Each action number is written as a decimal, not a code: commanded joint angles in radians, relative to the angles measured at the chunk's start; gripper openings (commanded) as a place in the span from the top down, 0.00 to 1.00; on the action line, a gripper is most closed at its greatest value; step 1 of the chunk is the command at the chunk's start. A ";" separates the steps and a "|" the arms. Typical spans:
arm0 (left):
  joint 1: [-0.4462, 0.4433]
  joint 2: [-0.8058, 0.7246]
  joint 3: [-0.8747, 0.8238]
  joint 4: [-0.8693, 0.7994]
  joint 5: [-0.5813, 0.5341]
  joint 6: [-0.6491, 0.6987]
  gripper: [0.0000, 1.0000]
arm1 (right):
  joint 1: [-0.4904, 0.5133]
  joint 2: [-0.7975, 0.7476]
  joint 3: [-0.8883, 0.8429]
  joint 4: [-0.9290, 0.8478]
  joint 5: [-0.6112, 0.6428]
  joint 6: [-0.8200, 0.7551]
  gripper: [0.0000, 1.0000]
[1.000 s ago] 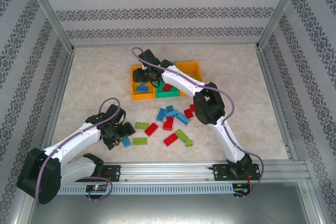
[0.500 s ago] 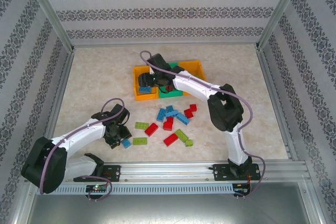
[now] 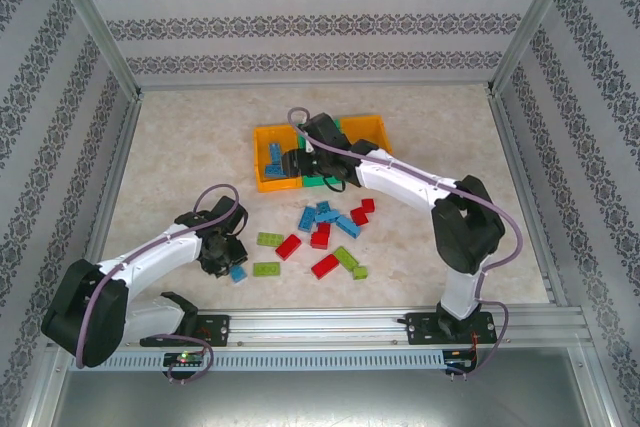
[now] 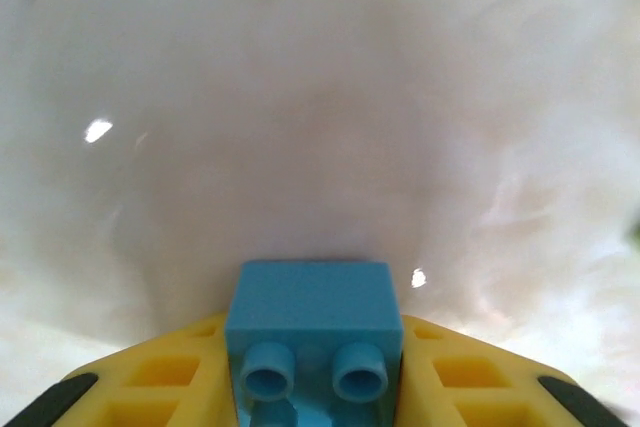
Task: Sort the legos into containers by color
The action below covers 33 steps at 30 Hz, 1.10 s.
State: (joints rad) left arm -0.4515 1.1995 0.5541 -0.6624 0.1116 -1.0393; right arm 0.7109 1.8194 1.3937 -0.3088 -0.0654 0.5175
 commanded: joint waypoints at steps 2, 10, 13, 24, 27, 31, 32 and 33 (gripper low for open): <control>0.005 -0.012 0.028 0.160 -0.052 0.058 0.64 | 0.001 -0.097 -0.112 -0.001 0.088 -0.006 0.33; 0.036 0.020 0.148 0.135 -0.058 0.145 0.65 | 0.008 -0.248 -0.314 0.012 0.127 0.006 0.35; 0.040 0.029 0.191 0.160 -0.059 0.169 0.64 | 0.014 -0.312 -0.399 0.005 0.137 0.005 0.35; 0.071 0.284 0.561 0.192 -0.070 0.369 0.64 | 0.111 -0.526 -0.637 -0.103 0.187 0.149 0.35; 0.094 0.375 0.648 0.217 -0.070 0.411 0.64 | 0.162 -0.532 -0.676 -0.140 0.207 0.213 0.35; 0.125 0.514 0.754 0.249 -0.047 0.426 0.64 | 0.215 -0.537 -0.723 -0.138 0.219 0.283 0.35; 0.127 0.540 0.774 0.255 -0.036 0.426 0.64 | 0.225 -0.538 -0.730 -0.135 0.220 0.292 0.34; 0.129 0.569 0.800 0.257 -0.028 0.430 0.64 | 0.234 -0.542 -0.736 -0.129 0.219 0.298 0.34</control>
State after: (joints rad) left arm -0.3370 1.7176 1.3052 -0.4397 0.0631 -0.6548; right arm 0.9241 1.3014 0.6777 -0.4225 0.1162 0.7441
